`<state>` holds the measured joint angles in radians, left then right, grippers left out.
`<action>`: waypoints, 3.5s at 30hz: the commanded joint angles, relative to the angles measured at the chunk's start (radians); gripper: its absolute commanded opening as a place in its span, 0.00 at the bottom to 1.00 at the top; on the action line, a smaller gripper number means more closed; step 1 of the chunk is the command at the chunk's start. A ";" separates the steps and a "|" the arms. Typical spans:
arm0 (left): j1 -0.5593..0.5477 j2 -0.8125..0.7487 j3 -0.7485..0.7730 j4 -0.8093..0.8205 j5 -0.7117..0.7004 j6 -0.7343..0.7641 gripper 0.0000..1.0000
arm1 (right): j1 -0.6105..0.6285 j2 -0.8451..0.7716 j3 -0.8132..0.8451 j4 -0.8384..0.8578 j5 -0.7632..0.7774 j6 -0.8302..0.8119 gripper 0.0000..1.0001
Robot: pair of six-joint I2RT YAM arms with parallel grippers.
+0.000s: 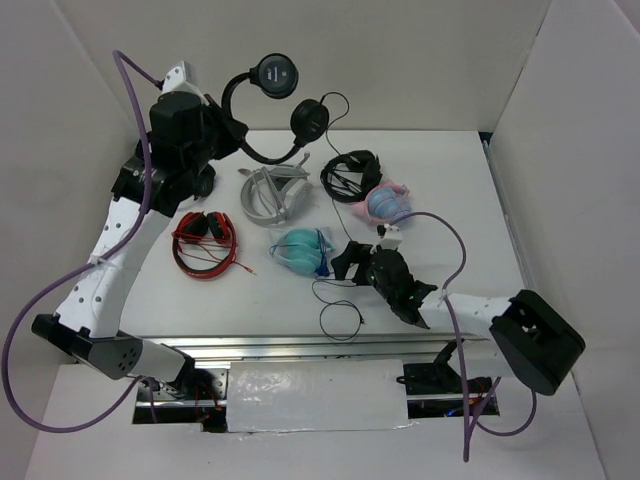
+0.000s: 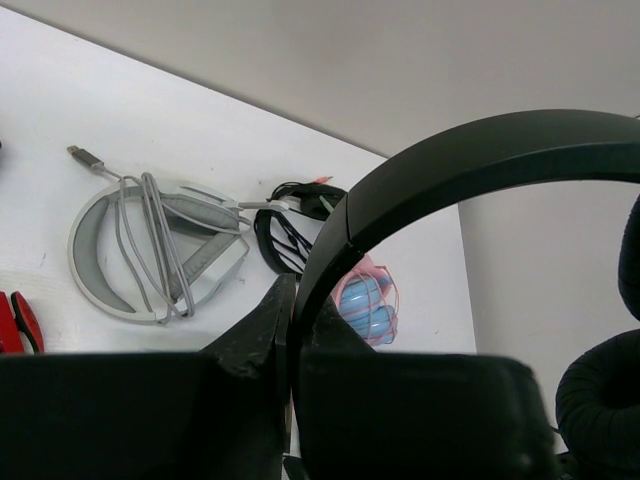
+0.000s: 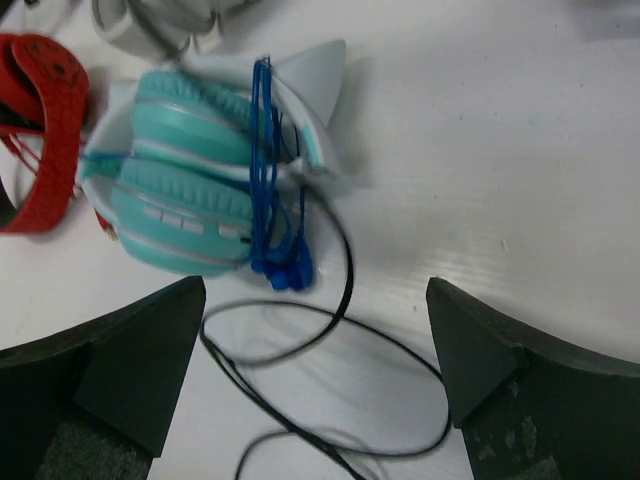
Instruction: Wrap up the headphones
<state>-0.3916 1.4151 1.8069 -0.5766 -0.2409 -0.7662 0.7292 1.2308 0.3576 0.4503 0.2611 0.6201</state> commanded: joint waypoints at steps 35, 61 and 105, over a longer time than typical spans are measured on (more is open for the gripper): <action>-0.038 0.267 0.039 0.060 -0.262 0.091 0.00 | 0.348 -0.223 0.475 -0.728 0.254 -0.207 0.00; -0.404 -0.065 -0.593 0.451 0.253 0.850 0.00 | -0.267 -0.053 1.128 -0.663 -0.060 -1.027 0.00; -0.438 0.344 -0.241 0.011 -0.159 0.398 0.00 | -0.200 0.339 1.801 -0.938 0.217 -0.985 0.00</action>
<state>-0.8745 1.7435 1.4261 -0.4759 -0.2787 -0.2100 0.4637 1.6386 2.1853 -0.4980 0.3656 -0.3279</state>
